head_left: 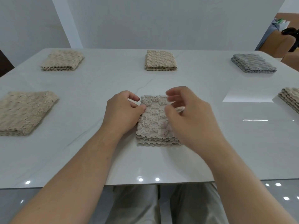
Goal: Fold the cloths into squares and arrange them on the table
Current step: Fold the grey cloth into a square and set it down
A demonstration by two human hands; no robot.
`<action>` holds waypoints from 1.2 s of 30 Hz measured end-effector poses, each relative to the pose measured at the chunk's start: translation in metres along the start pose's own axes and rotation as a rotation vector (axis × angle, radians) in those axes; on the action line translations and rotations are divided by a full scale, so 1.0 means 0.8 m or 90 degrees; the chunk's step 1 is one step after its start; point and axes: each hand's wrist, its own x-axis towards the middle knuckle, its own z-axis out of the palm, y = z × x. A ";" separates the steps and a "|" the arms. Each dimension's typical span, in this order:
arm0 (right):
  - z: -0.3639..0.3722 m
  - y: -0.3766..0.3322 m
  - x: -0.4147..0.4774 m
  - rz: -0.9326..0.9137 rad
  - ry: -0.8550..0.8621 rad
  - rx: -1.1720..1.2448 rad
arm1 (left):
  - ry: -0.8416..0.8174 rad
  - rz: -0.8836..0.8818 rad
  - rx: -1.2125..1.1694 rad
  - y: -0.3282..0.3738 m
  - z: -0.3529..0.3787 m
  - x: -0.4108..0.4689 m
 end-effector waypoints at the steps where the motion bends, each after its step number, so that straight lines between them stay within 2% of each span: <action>1: -0.006 0.007 0.004 -0.007 0.000 -0.062 | 0.006 0.003 0.007 0.000 0.001 -0.001; 4: -0.015 0.031 0.013 -0.016 -0.054 -0.189 | 0.014 0.025 0.019 0.001 0.005 -0.001; 8: -0.005 0.053 0.015 -0.036 -0.178 -0.261 | 0.009 0.107 0.114 0.000 0.011 -0.005; 11: 0.006 0.067 0.009 -0.010 -0.236 -0.305 | 0.011 0.327 0.287 0.002 0.016 -0.008; 13: 0.009 0.071 0.008 -0.011 -0.241 -0.318 | -0.038 0.437 0.399 0.004 0.017 -0.007; 15: 0.006 0.070 0.009 -0.004 -0.240 -0.304 | -0.126 0.405 0.455 0.005 0.017 -0.007; 17: 0.001 0.069 0.008 -0.001 -0.226 -0.301 | -0.191 0.322 0.431 0.004 0.017 -0.008; 23: -0.001 0.071 0.006 0.016 -0.259 -0.321 | -0.225 0.209 0.332 0.010 0.015 -0.004; 28: 0.000 0.070 -0.004 -0.002 -0.228 -0.320 | -0.236 0.304 0.404 0.017 0.020 -0.027; 31: 0.002 0.073 -0.006 0.005 -0.235 -0.323 | -0.296 0.291 0.439 0.006 0.029 -0.033; 36: -0.002 0.072 -0.011 -0.004 -0.213 -0.328 | -0.269 0.322 0.462 0.010 0.028 -0.041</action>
